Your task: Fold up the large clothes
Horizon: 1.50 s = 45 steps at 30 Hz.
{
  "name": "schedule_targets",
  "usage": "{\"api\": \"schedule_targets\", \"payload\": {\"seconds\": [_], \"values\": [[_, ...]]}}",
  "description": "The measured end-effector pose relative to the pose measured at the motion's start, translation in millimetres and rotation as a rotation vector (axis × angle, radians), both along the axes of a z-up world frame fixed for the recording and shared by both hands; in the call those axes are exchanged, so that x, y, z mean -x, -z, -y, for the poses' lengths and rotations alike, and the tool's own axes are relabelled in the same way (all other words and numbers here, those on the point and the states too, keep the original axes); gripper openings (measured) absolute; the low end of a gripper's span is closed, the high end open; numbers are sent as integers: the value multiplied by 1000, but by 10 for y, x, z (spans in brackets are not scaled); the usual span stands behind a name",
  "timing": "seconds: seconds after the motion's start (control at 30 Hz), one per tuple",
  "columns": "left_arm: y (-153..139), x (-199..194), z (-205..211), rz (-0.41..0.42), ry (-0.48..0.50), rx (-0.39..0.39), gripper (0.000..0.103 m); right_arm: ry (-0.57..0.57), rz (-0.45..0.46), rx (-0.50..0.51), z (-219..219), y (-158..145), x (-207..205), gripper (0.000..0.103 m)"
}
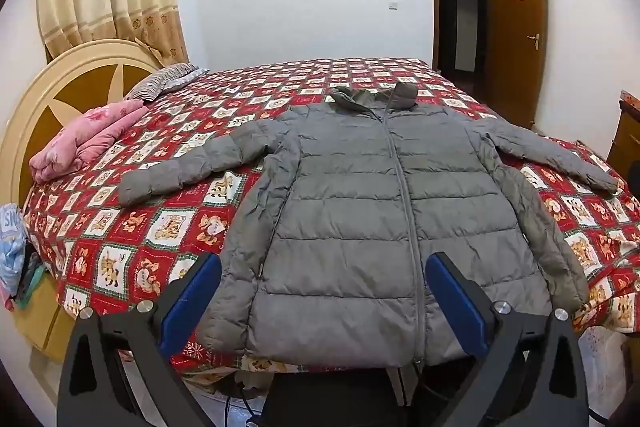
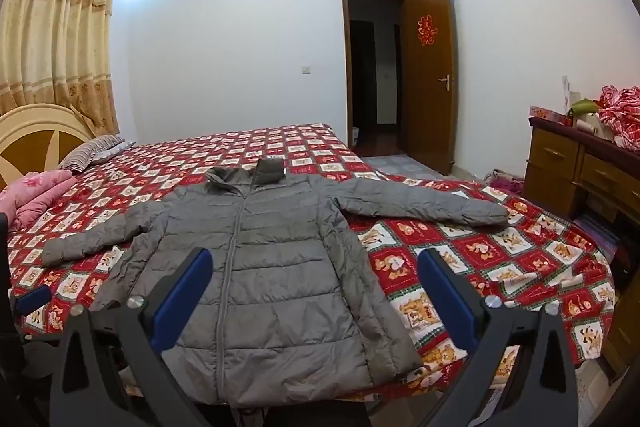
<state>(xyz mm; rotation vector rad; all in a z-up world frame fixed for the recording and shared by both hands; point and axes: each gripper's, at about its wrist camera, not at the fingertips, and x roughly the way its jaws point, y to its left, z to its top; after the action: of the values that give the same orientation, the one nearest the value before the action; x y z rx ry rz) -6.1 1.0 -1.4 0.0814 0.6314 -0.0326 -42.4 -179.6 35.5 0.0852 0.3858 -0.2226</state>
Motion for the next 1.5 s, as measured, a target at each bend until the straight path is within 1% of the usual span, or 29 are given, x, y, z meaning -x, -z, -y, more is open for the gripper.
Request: {"api": "schedule_targets", "payload": {"seconds": [0.47,1.5], "values": [[27,-4,8,-13,6,-8,102,-3,-3,-13,16,1,9,103],[25,-8,18,-9,7,-10,102,2,-6,-16,7,9,-10,103]]}}
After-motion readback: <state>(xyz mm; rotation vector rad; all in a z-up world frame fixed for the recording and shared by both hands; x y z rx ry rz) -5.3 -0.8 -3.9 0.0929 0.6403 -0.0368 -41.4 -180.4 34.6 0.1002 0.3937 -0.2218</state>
